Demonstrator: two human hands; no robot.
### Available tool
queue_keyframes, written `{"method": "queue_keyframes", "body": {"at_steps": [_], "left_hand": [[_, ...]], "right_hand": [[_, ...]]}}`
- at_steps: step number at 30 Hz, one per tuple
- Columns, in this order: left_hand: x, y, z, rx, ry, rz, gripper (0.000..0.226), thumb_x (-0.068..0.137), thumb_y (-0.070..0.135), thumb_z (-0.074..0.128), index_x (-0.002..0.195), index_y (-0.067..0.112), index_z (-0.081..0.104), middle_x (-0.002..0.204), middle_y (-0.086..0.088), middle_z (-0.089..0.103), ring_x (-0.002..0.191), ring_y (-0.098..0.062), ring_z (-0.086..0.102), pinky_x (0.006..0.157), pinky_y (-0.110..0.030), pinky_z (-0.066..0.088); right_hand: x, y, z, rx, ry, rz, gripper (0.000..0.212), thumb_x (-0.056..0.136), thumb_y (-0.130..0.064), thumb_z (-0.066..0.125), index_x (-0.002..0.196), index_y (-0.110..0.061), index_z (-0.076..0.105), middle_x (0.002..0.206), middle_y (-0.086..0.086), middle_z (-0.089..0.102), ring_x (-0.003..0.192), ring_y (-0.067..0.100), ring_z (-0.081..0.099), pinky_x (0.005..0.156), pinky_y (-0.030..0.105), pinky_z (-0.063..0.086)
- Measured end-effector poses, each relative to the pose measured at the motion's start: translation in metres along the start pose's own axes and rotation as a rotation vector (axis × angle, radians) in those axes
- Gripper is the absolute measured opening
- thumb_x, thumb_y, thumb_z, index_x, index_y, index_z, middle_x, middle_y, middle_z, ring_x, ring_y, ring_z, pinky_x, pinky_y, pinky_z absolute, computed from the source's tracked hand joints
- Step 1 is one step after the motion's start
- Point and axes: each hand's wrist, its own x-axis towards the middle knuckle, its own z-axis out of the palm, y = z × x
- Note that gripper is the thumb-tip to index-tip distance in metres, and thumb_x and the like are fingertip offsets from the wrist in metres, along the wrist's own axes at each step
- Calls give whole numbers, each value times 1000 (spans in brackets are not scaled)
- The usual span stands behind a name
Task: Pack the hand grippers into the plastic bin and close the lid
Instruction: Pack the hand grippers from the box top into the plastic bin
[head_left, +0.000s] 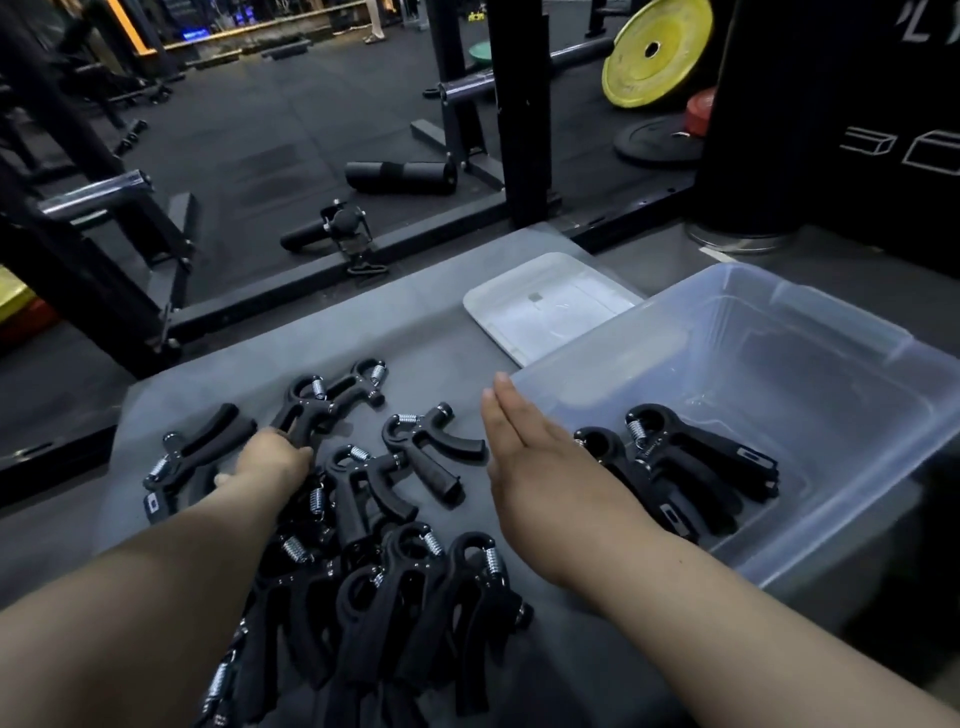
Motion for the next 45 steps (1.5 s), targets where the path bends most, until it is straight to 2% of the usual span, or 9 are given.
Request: {"method": "queue_keyframes", "body": {"at_steps": [14, 21, 26, 31, 33, 35, 37, 41, 45], "left_hand": [[-66, 55, -71, 11, 332, 217, 41, 104, 30, 29, 110, 2, 58, 116, -24, 55, 105, -44, 55, 90, -48, 43], [-134, 94, -133, -441, 179, 198, 40, 107, 28, 30, 96, 1, 57, 93, -19, 59, 84, -33, 59, 73, -37, 45], [-196, 119, -162, -697, -4, 101, 29, 105, 21, 35, 84, 6, 50, 60, -9, 49, 34, -13, 46, 34, -19, 40], [-258, 138, -168, -834, -188, 67, 39, 106, 26, 34, 103, -6, 55, 56, -10, 60, 49, -23, 52, 44, -26, 41], [-278, 144, -163, -876, -225, 72, 34, 107, 26, 36, 105, -3, 53, 58, -9, 62, 50, -22, 56, 45, -27, 43], [-296, 153, -158, -910, -254, 60, 30, 107, 27, 37, 106, 1, 52, 63, -9, 63, 47, -18, 58, 42, -24, 48], [-311, 163, -151, -920, -272, 54, 27, 107, 28, 38, 107, 5, 51, 65, -10, 65, 47, -17, 58, 43, -24, 50], [-332, 182, -127, -858, -282, 141, 27, 107, 25, 37, 116, 2, 48, 74, -12, 66, 51, -18, 61, 48, -26, 52], [-350, 203, -100, -667, -397, 340, 27, 106, 25, 37, 100, 7, 55, 87, -14, 69, 61, -21, 64, 58, -32, 53]], "right_hand": [[-2, 2, -4, 50, -12, 6, 80, 98, -11, 40, 153, -21, -19, 155, -7, -35, 150, 14, -7, 121, 29, 5], [-6, -4, -20, 40, -95, -16, 83, 92, -5, 35, 151, -12, -22, 150, 2, -44, 151, 19, -5, 121, 33, 11], [-10, -5, -34, 143, -155, -23, 93, 86, 2, 42, 150, -11, -23, 150, 1, -43, 151, 19, -4, 118, 31, 22], [-4, 2, -28, 277, -156, -39, 81, 90, 0, 36, 155, -13, -12, 152, -8, -38, 150, 16, -6, 120, 29, 10], [-1, 7, -24, 434, -126, -77, 71, 94, -2, 33, 156, -13, 1, 159, -9, -24, 150, 12, -2, 118, 21, 7], [2, 13, -29, 691, -2, -57, 52, 96, -5, 34, 148, -12, 34, 158, 2, 27, 143, 13, 28, 114, 20, 23], [8, 22, -49, 1009, 137, 185, 32, 95, -11, 39, 115, -18, 63, 116, 1, 67, 113, 18, 60, 96, 27, 44], [19, 49, -97, 1480, -19, 431, 31, 93, -27, 44, 102, -7, 67, 97, 19, 74, 83, 31, 70, 80, 41, 56], [22, 72, -133, 1253, -326, 436, 17, 95, -12, 49, 98, -5, 64, 69, 11, 66, 59, 23, 64, 60, 33, 56]]}}
